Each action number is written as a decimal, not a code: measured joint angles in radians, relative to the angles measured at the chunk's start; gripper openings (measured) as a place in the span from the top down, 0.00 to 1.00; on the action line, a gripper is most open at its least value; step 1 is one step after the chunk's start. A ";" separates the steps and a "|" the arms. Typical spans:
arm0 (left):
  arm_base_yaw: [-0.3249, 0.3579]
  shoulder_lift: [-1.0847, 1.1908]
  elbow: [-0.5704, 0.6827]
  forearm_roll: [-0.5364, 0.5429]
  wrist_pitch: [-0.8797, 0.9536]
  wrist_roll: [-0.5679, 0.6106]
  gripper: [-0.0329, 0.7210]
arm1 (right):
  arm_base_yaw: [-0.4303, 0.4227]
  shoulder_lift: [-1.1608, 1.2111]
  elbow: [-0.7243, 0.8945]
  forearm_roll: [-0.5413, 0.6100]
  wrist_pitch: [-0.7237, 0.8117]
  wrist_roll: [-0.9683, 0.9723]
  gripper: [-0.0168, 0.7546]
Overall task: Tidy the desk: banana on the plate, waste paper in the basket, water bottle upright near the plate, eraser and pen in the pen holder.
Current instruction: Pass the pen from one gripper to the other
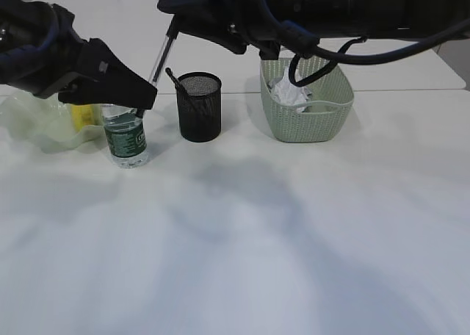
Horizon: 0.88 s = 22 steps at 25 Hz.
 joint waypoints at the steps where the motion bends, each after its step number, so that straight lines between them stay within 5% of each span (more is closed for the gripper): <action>1: 0.000 0.000 0.000 0.000 -0.002 0.000 0.90 | 0.000 0.000 0.000 0.000 0.004 -0.001 0.62; 22: 0.000 0.000 0.000 -0.009 -0.026 0.002 0.90 | 0.000 0.000 0.000 0.002 0.008 -0.009 0.67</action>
